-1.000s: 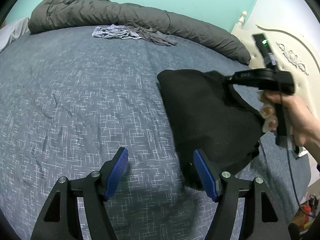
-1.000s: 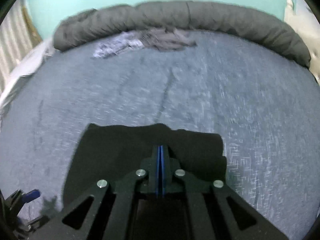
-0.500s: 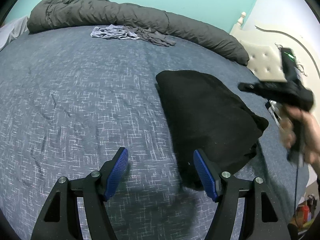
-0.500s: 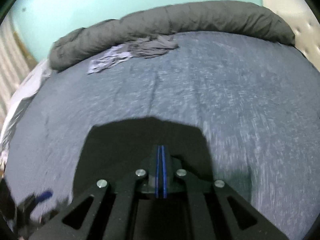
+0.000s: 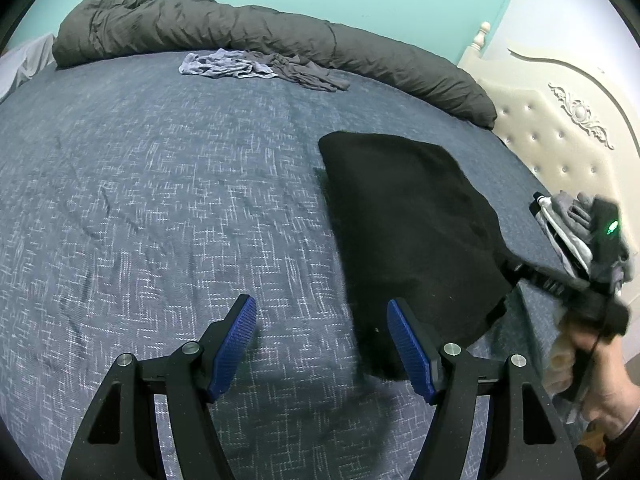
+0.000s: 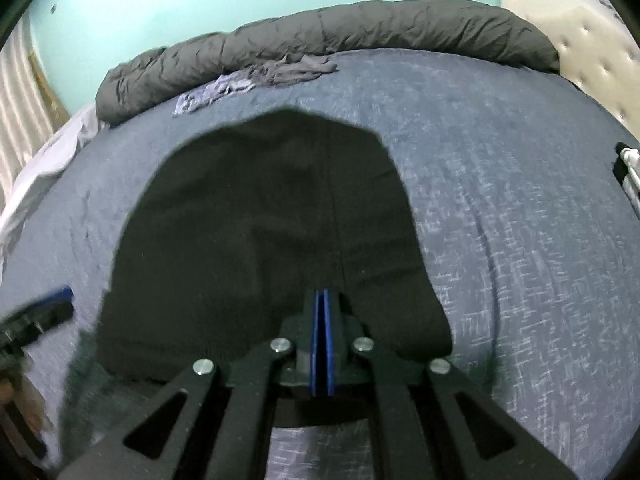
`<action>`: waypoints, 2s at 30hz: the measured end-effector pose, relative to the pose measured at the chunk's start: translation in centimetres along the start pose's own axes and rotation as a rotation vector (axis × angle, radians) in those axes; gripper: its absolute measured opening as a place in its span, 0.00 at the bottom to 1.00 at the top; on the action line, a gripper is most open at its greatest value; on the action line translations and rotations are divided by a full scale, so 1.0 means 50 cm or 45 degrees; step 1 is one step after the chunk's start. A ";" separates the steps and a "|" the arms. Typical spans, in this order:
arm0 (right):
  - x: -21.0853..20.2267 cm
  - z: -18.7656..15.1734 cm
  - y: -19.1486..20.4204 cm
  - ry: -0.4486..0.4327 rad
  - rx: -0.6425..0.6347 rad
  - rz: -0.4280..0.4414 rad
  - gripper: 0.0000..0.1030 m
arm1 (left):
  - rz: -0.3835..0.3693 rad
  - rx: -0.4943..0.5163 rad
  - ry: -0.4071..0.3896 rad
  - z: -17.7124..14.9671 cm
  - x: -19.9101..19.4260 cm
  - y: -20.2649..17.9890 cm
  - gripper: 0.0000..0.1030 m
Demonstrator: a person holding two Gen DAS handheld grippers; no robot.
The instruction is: Fold clothes
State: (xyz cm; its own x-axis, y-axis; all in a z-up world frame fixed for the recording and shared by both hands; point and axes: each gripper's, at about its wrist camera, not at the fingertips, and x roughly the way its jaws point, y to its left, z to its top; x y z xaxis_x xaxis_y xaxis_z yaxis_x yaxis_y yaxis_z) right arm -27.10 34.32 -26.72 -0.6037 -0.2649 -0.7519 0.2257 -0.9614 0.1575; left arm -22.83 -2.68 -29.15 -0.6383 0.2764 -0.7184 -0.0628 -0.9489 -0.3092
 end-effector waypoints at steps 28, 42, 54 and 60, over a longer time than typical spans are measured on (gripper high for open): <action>0.021 -0.085 0.127 0.037 0.020 0.123 0.00 | 0.027 -0.062 -0.016 -0.006 -0.052 0.065 0.70; 0.032 -0.169 0.285 0.111 -0.015 0.241 0.39 | 0.073 -0.097 -0.042 -0.047 -0.134 0.144 0.70; 0.096 -0.140 0.322 0.120 0.043 0.060 0.15 | 0.099 -0.142 -0.047 -0.072 -0.173 0.198 0.70; 0.070 -0.152 0.321 0.102 0.015 0.081 0.06 | 0.100 -0.147 -0.061 -0.076 -0.188 0.196 0.70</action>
State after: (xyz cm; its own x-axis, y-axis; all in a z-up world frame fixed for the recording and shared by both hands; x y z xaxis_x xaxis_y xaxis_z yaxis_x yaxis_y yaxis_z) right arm -19.78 18.54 -31.72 -0.5254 -0.3194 -0.7886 0.2523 -0.9437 0.2141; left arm -14.51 -14.01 -27.81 -0.6739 0.1919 -0.7135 0.0757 -0.9427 -0.3250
